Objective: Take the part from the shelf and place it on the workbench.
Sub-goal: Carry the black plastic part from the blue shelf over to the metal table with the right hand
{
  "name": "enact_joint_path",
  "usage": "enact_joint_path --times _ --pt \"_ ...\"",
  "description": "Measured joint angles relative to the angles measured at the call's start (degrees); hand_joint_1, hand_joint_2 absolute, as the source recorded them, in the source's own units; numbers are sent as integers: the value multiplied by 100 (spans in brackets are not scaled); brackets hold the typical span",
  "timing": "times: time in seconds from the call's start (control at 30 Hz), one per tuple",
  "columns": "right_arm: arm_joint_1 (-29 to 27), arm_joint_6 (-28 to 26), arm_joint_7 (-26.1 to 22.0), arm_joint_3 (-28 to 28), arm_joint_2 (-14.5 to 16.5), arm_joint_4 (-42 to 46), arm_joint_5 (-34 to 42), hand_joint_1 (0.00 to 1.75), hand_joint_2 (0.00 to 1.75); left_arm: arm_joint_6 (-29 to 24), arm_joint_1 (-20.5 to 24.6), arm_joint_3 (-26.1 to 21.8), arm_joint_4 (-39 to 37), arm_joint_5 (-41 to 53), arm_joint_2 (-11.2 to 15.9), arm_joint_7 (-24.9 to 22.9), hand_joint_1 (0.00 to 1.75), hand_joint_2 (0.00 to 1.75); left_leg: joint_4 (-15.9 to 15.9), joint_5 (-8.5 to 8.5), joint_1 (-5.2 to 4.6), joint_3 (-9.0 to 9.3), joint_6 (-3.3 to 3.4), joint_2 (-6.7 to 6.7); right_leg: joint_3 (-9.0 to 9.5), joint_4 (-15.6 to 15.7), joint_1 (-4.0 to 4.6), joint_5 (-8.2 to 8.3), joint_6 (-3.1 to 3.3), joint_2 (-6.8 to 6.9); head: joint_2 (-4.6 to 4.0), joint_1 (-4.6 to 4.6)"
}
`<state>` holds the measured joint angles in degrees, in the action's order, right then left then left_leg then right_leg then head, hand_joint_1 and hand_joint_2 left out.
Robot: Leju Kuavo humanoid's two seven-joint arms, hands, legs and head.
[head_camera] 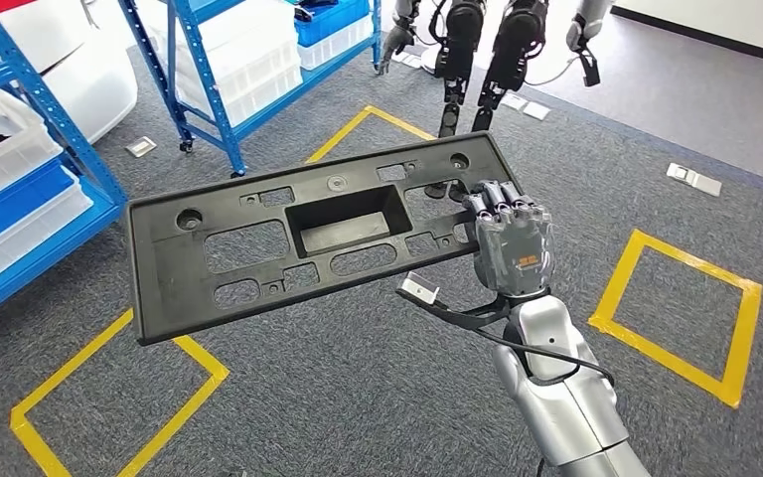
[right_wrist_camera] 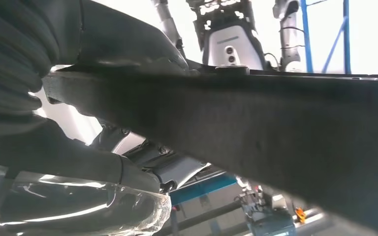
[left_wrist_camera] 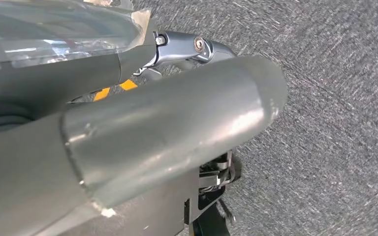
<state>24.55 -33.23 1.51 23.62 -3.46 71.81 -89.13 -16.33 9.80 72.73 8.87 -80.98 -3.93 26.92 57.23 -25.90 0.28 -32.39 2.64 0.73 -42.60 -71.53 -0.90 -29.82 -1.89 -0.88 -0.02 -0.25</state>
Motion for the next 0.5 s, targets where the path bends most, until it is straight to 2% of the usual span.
enact_joint_path --times 0.03,0.07,0.1,0.17,0.2,0.23,0.27,0.3,0.33,0.37,0.4,0.47,0.5 --pt "13 -2 0 20 7 -49 16 175 175 -10 -5 -14 0 -2 -1 30 0 0 1 -1 -6 -7 0 85 -89 -226 -1 -74 -23 18 0 0" --pt "23 -3 -1 37 11 -93 33 175 175 -10 -7 -26 0 -4 -1 58 0 0 3 -2 -10 -12 -2 162 -66 -242 -4 -63 -58 37 0 2" --pt "39 -5 -2 49 16 -130 48 175 175 -5 -6 -36 0 -4 -1 83 0 0 4 -5 -11 -10 -6 235 88 5 -8 33 -99 77 0 2" --pt "109 -8 -10 79 31 -188 72 175 175 18 -3 -48 0 -4 1 123 0 0 14 -26 -29 -2 -37 366 573 848 -1 289 -145 322 0 8" --pt "153 -10 -15 97 46 -213 82 175 175 28 -2 -51 0 -4 3 139 0 0 20 -40 -47 1 -60 425 757 1182 16 383 -130 424 0 5" --pt "190 -14 -20 113 59 -235 94 175 175 35 -2 -54 0 -5 4 155 0 0 27 -54 -67 6 -85 481 848 1361 32 429 -98 488 0 2" --pt "214 -20 -26 129 70 -256 105 175 175 35 -3 -57 0 -8 4 171 0 0 28 -67 -80 13 -106 535 859 1404 55 441 -55 468 0 -3" --pt "228 -25 -31 141 76 -275 114 175 175 31 -2 -60 0 -10 1 186 0 0 26 -76 -77 25 -128 596 847 1412 56 457 -16 389 0 -9" --pt "237 -30 -36 149 80 -293 122 175 175 26 1 -65 0 -13 -2 198 0 0 43 -100 -59 29 -159 600 843 1421 33 471 20 321 0 -12" --pt "249 -35 -42 156 83 -307 126 175 175 20 3 -72 0 -14 -5 206 0 0 108 -163 -37 12 -191 512 846 1429 12 485 57 253 0 -16" --pt "266 -39 -44 160 96 -321 129 175 175 14 3 -80 0 -14 -8 212 0 0 298 -298 -16 -60 -226 354 851 1438 -14 499 98 186 0 -22" --pt "296 -47 -46 170 137 -350 131 175 175 7 -11 -95 0 -22 -11 220 0 0 1003 -694 11 -368 -272 12 852 1440 -28 514 147 49 0 -38" --pt "303 -47 -47 180 157 -369 131 175 175 5 -22 -98 0 -26 -11 223 0 0 1412 -868 14 -565 -284 -63 851 1439 -22 515 157 -25 0 -42"
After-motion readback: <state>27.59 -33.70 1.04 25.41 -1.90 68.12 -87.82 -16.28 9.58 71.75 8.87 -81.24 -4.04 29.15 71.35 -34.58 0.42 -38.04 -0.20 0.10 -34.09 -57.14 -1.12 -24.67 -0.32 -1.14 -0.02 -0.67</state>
